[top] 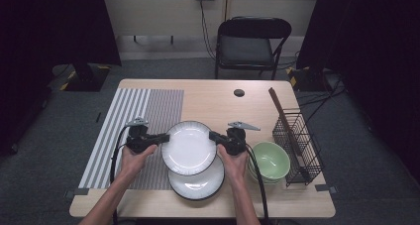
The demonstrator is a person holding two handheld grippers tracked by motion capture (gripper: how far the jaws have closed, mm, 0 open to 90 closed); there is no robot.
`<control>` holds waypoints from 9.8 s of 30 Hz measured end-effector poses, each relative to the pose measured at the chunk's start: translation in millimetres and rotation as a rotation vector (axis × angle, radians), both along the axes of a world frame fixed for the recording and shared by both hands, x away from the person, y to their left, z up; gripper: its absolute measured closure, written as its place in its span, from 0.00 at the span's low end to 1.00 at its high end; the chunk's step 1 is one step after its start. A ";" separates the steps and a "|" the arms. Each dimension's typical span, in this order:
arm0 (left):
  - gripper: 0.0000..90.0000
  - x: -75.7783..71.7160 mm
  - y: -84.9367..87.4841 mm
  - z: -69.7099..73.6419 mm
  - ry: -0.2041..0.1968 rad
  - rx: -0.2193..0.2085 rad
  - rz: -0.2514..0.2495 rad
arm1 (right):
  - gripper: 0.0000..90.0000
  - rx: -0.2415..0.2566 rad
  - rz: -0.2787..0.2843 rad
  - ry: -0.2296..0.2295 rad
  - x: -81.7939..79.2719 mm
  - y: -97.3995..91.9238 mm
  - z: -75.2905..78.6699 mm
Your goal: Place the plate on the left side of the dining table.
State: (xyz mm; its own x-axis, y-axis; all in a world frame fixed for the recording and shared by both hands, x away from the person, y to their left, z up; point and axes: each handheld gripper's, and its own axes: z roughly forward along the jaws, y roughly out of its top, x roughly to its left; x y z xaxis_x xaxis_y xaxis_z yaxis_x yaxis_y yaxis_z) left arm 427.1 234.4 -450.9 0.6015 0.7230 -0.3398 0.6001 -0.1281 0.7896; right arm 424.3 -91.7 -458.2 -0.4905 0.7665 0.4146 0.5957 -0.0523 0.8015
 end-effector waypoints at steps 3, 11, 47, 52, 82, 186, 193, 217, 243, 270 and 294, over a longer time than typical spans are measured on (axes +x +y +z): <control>0.93 0.7 0.0 1.4 -0.004 0.003 0.009 | 0.95 0.005 -0.001 -0.010 -0.2 0.4 0.7; 0.96 6.4 2.9 14.2 -0.030 -0.008 0.017 | 0.95 -0.007 0.003 -0.042 -0.9 3.2 8.2; 0.97 15.8 14.2 51.4 -0.114 -0.015 0.038 | 0.95 0.010 0.015 -0.117 12.5 13.0 43.3; 0.97 18.1 17.4 55.1 -0.117 -0.021 0.051 | 0.95 0.007 0.021 -0.122 17.3 16.6 48.8; 0.97 36.6 62.8 79.6 -0.143 -0.034 0.141 | 0.95 -0.016 0.096 -0.148 60.7 62.8 81.2; 0.95 54.1 154.4 -19.3 0.121 0.091 0.369 | 0.63 -0.005 0.090 -0.139 93.3 78.1 45.9; 0.93 52.3 156.4 -21.9 0.127 0.105 0.368 | 0.64 -0.013 0.082 -0.151 89.7 73.5 51.0; 0.82 46.8 160.5 -21.1 0.088 0.096 0.374 | 0.59 -0.047 0.093 -0.160 82.7 58.6 52.6; 0.79 22.9 129.3 17.2 -0.035 -0.003 0.193 | 0.49 -0.080 0.125 -0.166 66.7 40.4 68.3; 0.82 -0.7 62.4 31.1 -0.115 -0.028 0.007 | 0.50 -0.095 0.093 -0.190 37.8 -7.9 90.7; 0.80 2.0 -3.8 32.5 -0.122 -0.051 -0.130 | 0.45 -0.128 -0.039 -0.251 -8.7 -87.6 112.3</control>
State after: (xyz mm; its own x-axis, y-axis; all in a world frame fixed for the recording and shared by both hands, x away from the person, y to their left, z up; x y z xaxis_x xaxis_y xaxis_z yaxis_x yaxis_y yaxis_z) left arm 429.0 230.5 -418.4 0.7279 0.6199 -0.2932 0.4807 -0.1563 0.8629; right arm 415.6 -179.3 -345.9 -0.5352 0.8248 0.1822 0.3769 0.0401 0.9254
